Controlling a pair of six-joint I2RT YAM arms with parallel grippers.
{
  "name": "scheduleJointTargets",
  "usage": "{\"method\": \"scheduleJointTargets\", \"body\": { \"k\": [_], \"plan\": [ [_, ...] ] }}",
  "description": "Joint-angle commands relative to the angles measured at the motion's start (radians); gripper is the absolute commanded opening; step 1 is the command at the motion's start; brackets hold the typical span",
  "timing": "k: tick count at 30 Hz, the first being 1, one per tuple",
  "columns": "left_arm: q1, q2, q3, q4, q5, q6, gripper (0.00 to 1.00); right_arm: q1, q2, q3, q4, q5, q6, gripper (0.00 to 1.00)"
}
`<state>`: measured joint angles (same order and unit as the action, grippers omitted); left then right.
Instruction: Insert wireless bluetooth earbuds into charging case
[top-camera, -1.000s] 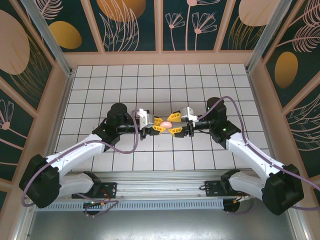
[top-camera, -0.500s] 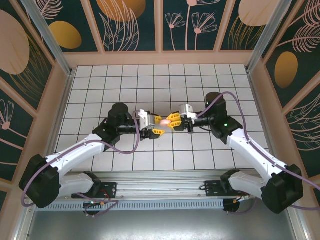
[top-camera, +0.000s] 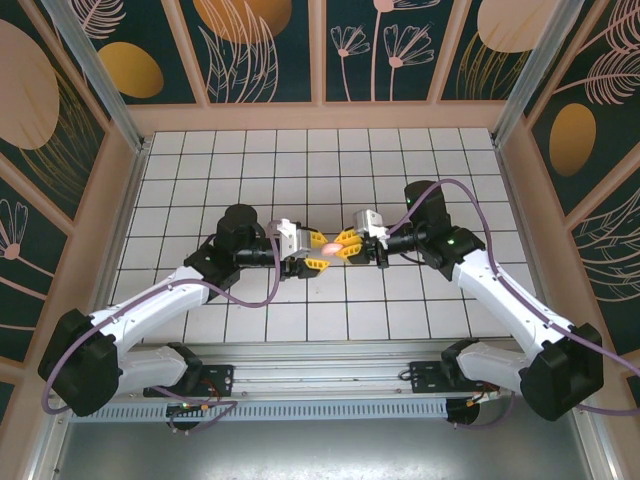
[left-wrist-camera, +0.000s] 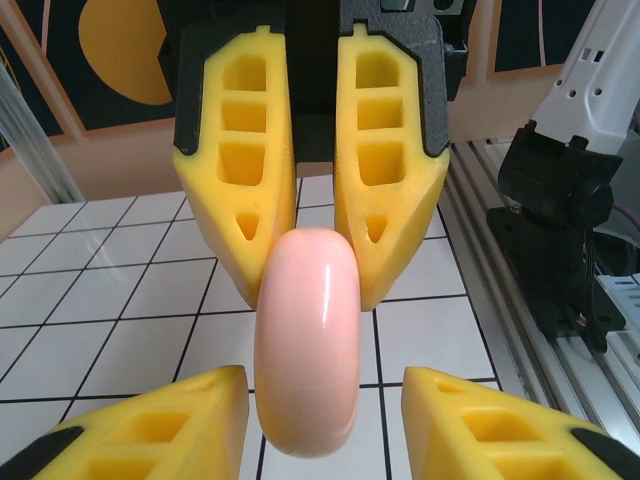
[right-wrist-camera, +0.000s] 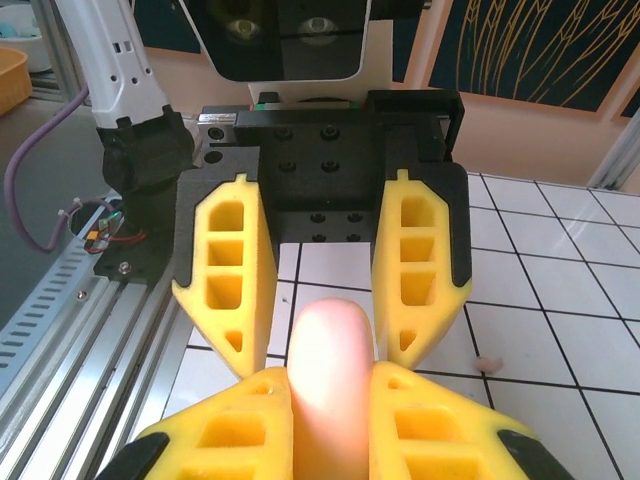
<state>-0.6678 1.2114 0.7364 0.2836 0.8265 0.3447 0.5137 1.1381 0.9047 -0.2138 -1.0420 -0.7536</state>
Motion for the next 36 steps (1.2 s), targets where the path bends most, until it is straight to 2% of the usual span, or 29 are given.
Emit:
{"method": "scheduleJointTargets", "body": {
  "k": [1, 7, 12, 15, 18, 21, 30, 36],
  "plan": [
    [-0.001, -0.005, 0.031, 0.002, 0.009, 0.012, 0.41, 0.008, -0.001, 0.024, 0.004, -0.030, -0.012, 0.12],
    [0.000, -0.001, 0.038, 0.000, 0.010, 0.009, 0.34, 0.008, -0.002, 0.012, 0.035, -0.040, 0.005, 0.13],
    [-0.001, 0.000, 0.040, -0.002, 0.010, 0.009, 0.24, 0.008, -0.002, 0.009, 0.044, -0.038, 0.011, 0.13],
    [-0.001, 0.000, 0.041, -0.016, 0.007, 0.018, 0.20, 0.008, -0.006, 0.005, 0.059, -0.025, 0.025, 0.19],
    [0.000, -0.002, 0.044, -0.025, 0.003, 0.024, 0.19, 0.003, -0.014, -0.006, 0.091, 0.001, 0.058, 0.28],
    [-0.001, -0.004, 0.044, -0.028, 0.004, 0.027, 0.19, -0.007, -0.026, -0.024, 0.142, 0.042, 0.102, 0.32],
    [-0.002, -0.004, 0.042, -0.044, -0.004, 0.035, 0.19, -0.047, -0.042, -0.058, 0.288, 0.112, 0.204, 0.36],
    [-0.003, -0.013, 0.028, -0.039, -0.028, 0.035, 0.18, -0.058, -0.042, -0.065, 0.301, 0.120, 0.221, 0.37]
  ]
}}
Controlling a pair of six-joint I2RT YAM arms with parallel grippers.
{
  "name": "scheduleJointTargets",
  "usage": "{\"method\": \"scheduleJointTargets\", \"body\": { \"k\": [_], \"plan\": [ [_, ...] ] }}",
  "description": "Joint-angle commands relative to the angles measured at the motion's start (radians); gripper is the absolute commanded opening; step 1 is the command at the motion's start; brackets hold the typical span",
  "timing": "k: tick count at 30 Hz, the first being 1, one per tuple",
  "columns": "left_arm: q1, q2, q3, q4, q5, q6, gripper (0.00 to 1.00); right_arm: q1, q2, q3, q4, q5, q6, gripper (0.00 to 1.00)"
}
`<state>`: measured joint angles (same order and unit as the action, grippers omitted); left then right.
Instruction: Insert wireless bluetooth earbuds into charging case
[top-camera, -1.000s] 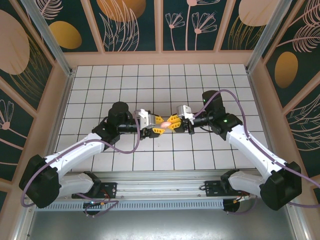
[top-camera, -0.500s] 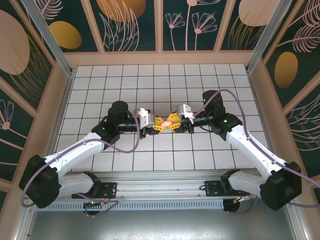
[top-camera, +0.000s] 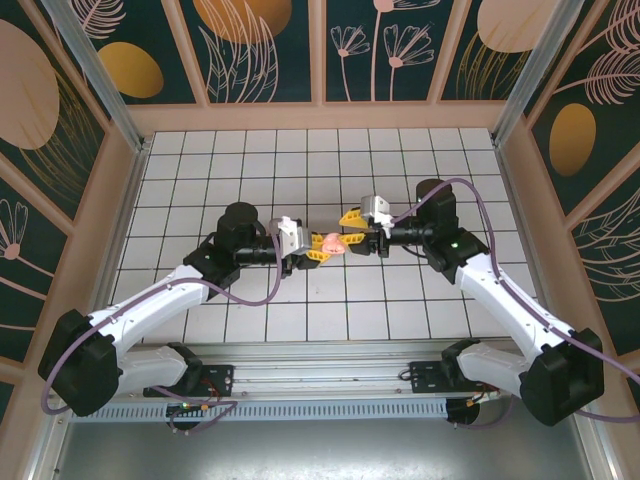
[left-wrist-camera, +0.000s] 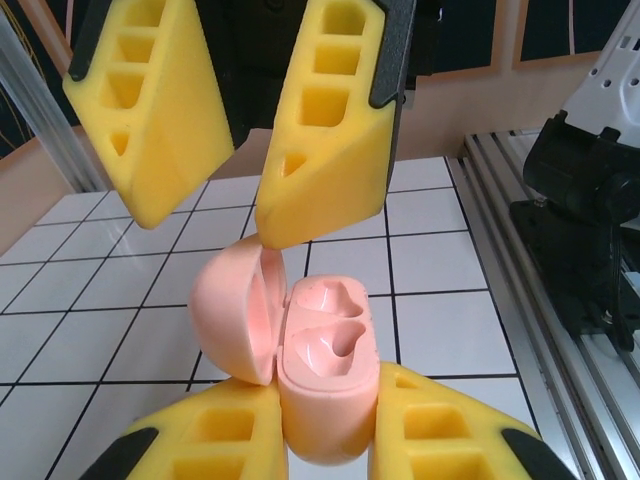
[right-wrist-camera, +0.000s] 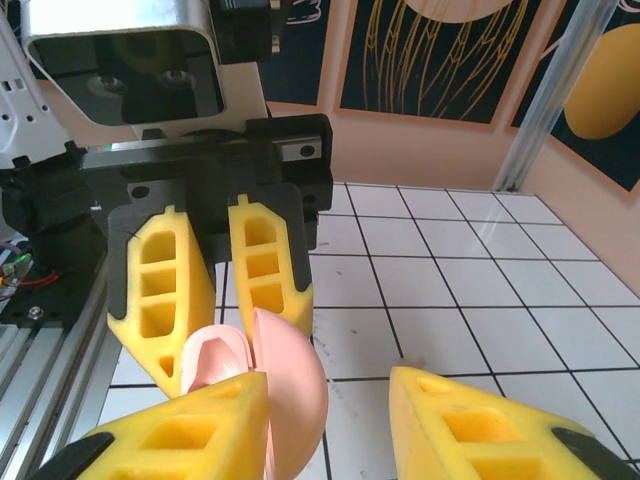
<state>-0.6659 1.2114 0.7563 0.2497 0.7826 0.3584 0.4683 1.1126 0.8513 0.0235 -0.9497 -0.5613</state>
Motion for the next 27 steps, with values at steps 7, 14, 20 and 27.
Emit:
{"method": "scheduleJointTargets", "body": {
  "k": [7, 14, 20, 27],
  "plan": [
    [0.000, -0.025, -0.055, 0.129, -0.034, -0.069, 0.16, -0.017, -0.072, -0.031, 0.076, 0.017, 0.062, 0.41],
    [0.072, -0.011, -0.167, 0.380, -0.063, -0.288, 0.11, -0.025, -0.111, -0.039, 0.065, 0.092, 0.205, 0.47],
    [0.159, -0.011, -0.326, 0.661, -0.142, -0.481, 0.11, -0.025, -0.024, 0.065, -0.110, 0.287, 0.392, 0.53],
    [0.270, 0.041, -0.498, 0.956, -0.294, -0.667, 0.11, -0.020, 0.168, 0.246, -0.324, 0.528, 0.655, 0.47]
  ]
}}
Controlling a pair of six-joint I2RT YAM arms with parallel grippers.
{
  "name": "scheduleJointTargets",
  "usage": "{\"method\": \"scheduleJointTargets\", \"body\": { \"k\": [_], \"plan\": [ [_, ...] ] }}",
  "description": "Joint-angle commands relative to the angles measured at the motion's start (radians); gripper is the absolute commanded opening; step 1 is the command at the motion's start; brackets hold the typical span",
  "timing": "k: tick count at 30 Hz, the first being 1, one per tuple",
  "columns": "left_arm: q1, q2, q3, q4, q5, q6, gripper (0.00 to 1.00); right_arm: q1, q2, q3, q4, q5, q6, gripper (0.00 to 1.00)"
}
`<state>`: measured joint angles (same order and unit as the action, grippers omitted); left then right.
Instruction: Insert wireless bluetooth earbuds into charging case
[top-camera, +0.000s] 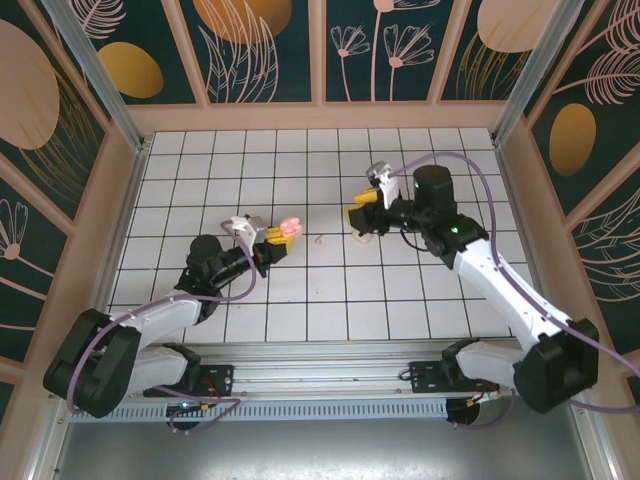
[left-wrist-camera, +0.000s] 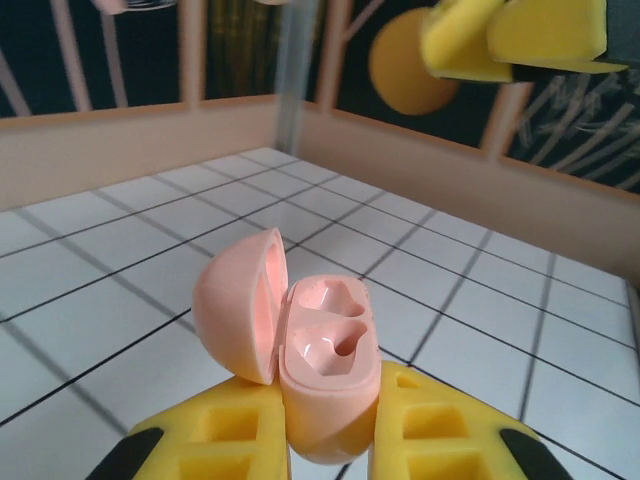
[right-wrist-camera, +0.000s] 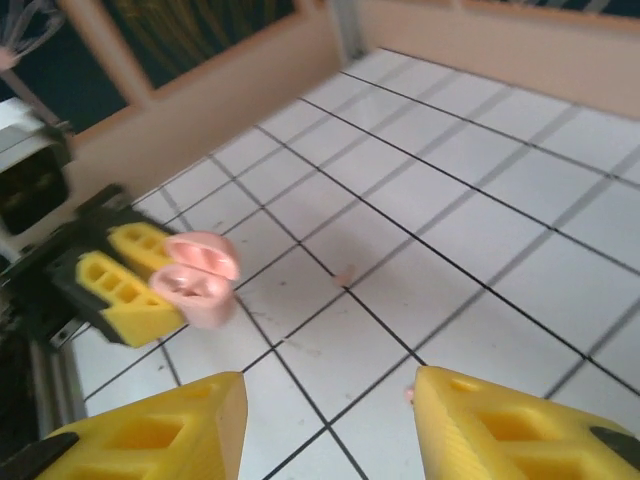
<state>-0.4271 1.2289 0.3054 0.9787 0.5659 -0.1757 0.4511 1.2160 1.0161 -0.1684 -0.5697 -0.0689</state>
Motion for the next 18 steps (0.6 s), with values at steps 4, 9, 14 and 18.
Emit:
{"method": "scheduleJointTargets", "body": {
  "k": [4, 9, 14, 18],
  "plan": [
    [0.048, 0.056, -0.096, 0.302, -0.120, -0.177, 0.11, 0.011, 0.209, 0.217, -0.280, 0.215, 0.271, 0.43],
    [0.053, 0.073, -0.115, 0.318, -0.149, -0.190, 0.11, 0.064, 0.375, 0.357, -0.382, 0.258, 0.163, 0.44],
    [0.057, 0.076, -0.123, 0.308, -0.160, -0.196, 0.11, 0.069, 0.523, 0.434, -0.373, 0.196, 0.120, 0.44],
    [0.059, 0.071, -0.137, 0.300, -0.176, -0.196, 0.11, 0.082, 0.659, 0.511, -0.394, 0.161, 0.104, 0.44]
  ]
}}
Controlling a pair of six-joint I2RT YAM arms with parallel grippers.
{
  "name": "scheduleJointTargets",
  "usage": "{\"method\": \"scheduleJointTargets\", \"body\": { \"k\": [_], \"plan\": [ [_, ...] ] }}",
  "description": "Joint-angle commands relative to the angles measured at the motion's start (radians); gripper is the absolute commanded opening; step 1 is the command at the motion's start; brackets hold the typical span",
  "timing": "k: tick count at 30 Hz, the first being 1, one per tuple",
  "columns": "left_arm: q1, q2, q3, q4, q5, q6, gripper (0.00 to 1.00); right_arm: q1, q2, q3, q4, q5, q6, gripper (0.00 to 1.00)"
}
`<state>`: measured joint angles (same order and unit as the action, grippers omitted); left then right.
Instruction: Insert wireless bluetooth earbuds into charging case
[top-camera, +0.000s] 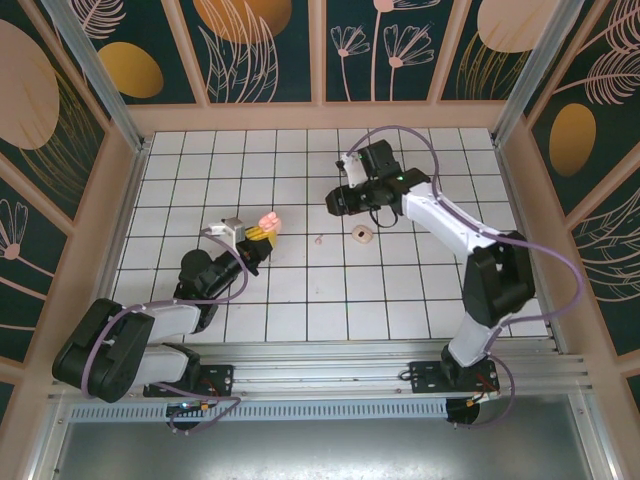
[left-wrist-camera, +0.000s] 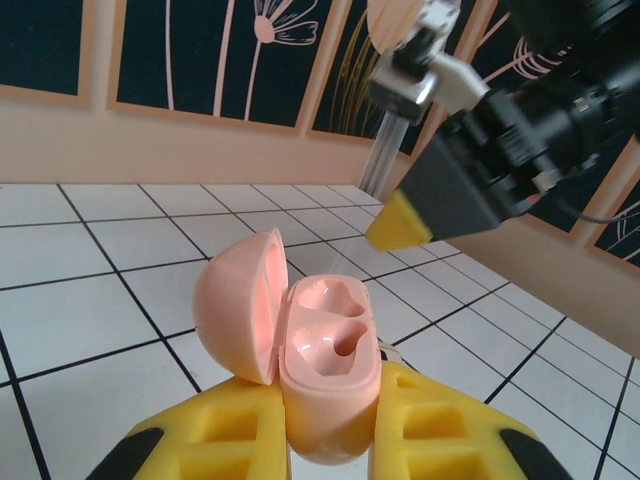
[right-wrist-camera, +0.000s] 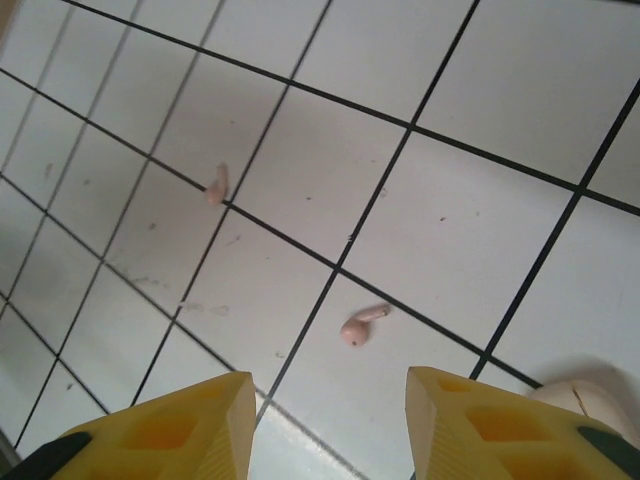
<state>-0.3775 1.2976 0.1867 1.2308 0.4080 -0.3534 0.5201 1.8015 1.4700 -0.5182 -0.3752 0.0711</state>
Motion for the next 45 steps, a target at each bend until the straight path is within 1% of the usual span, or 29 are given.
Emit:
{"method": "scheduleJointTargets", "body": {
  "k": [1, 10, 17, 28, 34, 45],
  "plan": [
    [0.011, 0.002, -0.022, 0.048, -0.022, -0.019, 0.11, 0.019, 0.103, 0.076, -0.047, -0.036, -0.042, 0.44],
    [0.014, -0.007, -0.008, 0.015, -0.020, -0.010, 0.11, 0.062, 0.320, 0.211, -0.058, -0.100, -0.054, 0.44],
    [0.013, -0.023, 0.012, -0.028, -0.015, 0.008, 0.12, 0.069, 0.393, 0.249, -0.082, -0.117, -0.050, 0.42],
    [0.014, -0.019, 0.037, -0.055, 0.001, 0.011, 0.12, 0.069, 0.409, 0.166, -0.083, -0.139, -0.065, 0.40],
    [0.014, -0.021, 0.044, -0.072, 0.006, 0.018, 0.13, 0.068, 0.400, 0.130, -0.120, -0.115, -0.093, 0.40],
    [0.014, -0.052, 0.052, -0.114, 0.011, 0.027, 0.13, 0.080, 0.302, 0.061, -0.178, -0.093, -0.082, 0.40]
  ]
}}
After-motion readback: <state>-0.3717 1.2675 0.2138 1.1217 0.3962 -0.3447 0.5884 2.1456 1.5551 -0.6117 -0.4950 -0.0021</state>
